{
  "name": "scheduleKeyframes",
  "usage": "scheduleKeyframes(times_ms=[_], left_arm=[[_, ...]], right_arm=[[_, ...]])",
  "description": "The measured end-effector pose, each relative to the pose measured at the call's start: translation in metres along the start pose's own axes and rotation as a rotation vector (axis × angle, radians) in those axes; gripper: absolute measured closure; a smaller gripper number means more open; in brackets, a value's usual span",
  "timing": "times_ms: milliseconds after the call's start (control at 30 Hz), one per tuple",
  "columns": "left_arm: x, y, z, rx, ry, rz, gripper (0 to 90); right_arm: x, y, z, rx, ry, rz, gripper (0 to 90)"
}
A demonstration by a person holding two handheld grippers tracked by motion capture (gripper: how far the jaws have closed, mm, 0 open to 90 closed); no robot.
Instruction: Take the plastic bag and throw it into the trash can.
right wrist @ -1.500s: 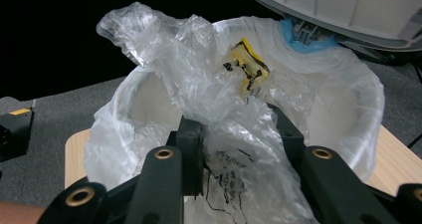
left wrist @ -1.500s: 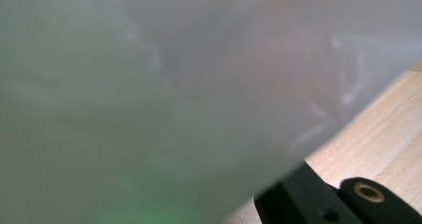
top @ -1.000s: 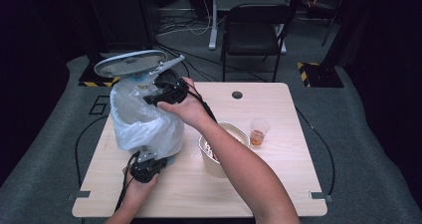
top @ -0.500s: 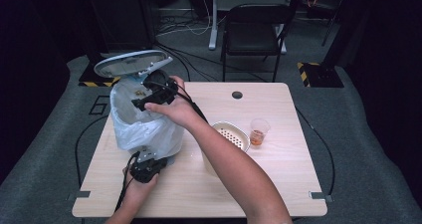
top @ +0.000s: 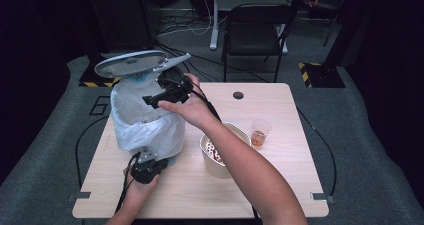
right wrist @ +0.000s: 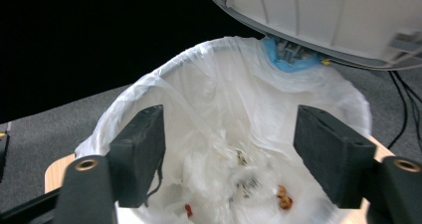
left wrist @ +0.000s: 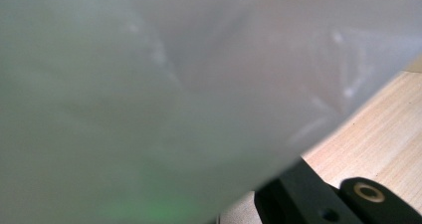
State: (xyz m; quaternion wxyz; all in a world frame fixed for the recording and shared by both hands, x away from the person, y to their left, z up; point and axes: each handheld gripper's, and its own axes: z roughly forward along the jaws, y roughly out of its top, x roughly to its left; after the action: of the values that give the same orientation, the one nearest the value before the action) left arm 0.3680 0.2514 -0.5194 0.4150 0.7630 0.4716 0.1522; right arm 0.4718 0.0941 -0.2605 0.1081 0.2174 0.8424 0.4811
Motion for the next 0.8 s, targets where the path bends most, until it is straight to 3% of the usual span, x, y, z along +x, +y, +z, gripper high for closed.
scheduleKeyframes(times_ms=[100, 333, 467, 533, 600, 700, 800], left_arm=[[0.001, 0.000, 0.000, 0.002, -0.017, 0.009, 90.0], [0.000, 0.000, 0.001, -0.012, -0.004, -0.010, 90.0], [0.000, 0.000, 0.001, -0.010, -0.002, -0.010, 90.0], [0.002, 0.000, 0.000, 0.002, -0.021, 0.012, 90.0], [0.000, 0.000, 0.000, -0.002, 0.003, -0.009, 90.0], [0.002, 0.001, -0.001, 0.012, -0.009, 0.018, 90.0], [0.001, 0.001, -0.001, 0.009, -0.009, 0.019, 90.0]], right_arm=[[-0.002, -0.002, -0.013, 0.000, -0.009, -0.013, 31.3], [-0.014, -0.013, -0.046, -0.020, -0.039, -0.032, 35.5], [-0.024, -0.026, -0.062, -0.011, -0.073, -0.037, 39.7], [-0.029, -0.035, -0.070, -0.001, -0.087, -0.028, 41.0], [-0.033, -0.042, -0.076, 0.006, -0.105, -0.016, 42.7], [-0.038, -0.055, -0.083, 0.012, -0.119, -0.003, 45.2], [-0.045, -0.072, -0.088, 0.023, -0.151, -0.023, 47.7]])
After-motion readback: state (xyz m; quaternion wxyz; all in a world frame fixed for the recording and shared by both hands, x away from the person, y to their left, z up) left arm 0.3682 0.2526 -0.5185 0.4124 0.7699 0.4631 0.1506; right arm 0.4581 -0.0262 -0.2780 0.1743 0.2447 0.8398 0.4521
